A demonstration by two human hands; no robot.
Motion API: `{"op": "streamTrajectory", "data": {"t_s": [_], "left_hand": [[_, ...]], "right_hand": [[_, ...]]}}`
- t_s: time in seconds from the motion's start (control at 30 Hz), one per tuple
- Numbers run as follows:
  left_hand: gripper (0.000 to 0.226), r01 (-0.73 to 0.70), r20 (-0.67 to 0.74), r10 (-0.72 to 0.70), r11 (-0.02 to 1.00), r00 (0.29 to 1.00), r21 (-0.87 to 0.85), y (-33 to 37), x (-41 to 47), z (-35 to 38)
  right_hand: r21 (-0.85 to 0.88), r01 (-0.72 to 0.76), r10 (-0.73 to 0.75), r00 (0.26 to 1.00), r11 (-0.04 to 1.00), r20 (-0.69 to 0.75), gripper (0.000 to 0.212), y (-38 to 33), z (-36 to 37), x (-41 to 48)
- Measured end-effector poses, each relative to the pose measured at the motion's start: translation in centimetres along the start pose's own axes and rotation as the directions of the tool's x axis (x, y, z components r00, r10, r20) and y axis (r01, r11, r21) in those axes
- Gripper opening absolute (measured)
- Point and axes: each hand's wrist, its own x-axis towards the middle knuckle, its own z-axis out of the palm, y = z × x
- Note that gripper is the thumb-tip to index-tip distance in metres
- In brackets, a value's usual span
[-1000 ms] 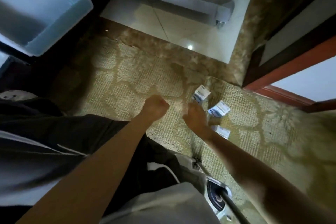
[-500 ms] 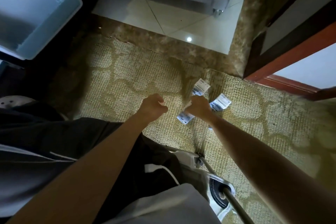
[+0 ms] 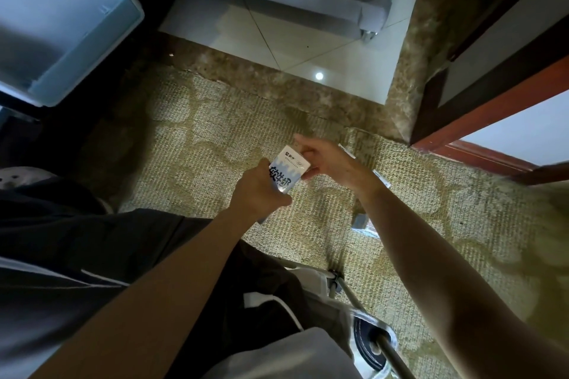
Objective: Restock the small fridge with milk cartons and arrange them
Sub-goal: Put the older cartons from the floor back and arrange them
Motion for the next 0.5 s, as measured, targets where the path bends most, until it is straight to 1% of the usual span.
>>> {"op": "streamTrajectory", "data": {"t_s": [0.03,0.07,0.1,0.13,0.17,0.2,0.23,0.3,0.33,0.4,0.5], "left_hand": [[0.055,0.014,-0.014,-0.014,1.0,1.0,-0.008,-0.1,0.0,0.0],[0.055,0.025,-0.024,-0.025,1.0,0.999,-0.007,-0.2,0.1,0.1],[0.055,0.036,-0.029,-0.036,0.999,0.999,0.0,-0.2,0.1,0.1],[0.054,0.041,-0.033,-0.041,0.999,0.999,0.005,-0.2,0.1,0.2],[0.054,0.045,-0.034,-0.044,0.999,0.998,0.006,-0.1,0.2,0.2],[0.055,0.047,-0.035,-0.047,0.999,0.998,0.007,-0.1,0.1,0.2],[0.055,0.051,-0.035,-0.05,0.999,0.998,0.006,0.0,0.3,0.3],[0.057,0.056,-0.036,-0.055,0.998,0.998,0.01,0.0,0.4,0.4],[0.057,0.056,-0.036,-0.056,0.998,0.998,0.009,0.0,0.4,0.4],[0.057,0.063,-0.036,-0.063,0.998,0.997,0.004,-0.1,0.3,0.4],[0.057,0.072,-0.036,-0.072,0.997,0.997,-0.018,-0.2,0.4,0.3]], "right_hand": [[0.035,0.001,0.003,0.992,0.999,-0.125,0.03,0.7,-0.4,0.3],[-0.009,0.018,-0.019,0.956,1.0,-0.293,0.027,1.6,-1.0,0.9],[-0.156,0.001,-0.073,0.887,0.988,-0.456,0.021,2.5,-1.7,1.5],[-0.351,-0.078,-0.143,0.815,0.933,-0.562,0.016,3.5,-2.4,2.1],[-0.503,-0.187,-0.189,0.773,0.844,-0.606,0.024,4.3,-3.0,2.4],[-0.587,-0.278,-0.181,0.777,0.76,-0.602,0.038,5.1,-3.5,2.8],[-0.633,-0.345,-0.129,0.805,0.693,-0.579,0.052,5.7,-4.1,3.1],[-0.699,-0.402,-0.02,0.859,0.592,-0.511,0.072,6.9,-4.5,3.8],[-0.717,-0.403,0.001,0.872,0.569,-0.489,0.078,7.5,-4.6,4.2],[-0.73,-0.39,-0.022,0.874,0.561,-0.485,0.081,8.4,-4.3,4.5],[-0.748,-0.365,-0.094,0.866,0.555,-0.492,0.067,8.7,-3.8,4.3]]}}
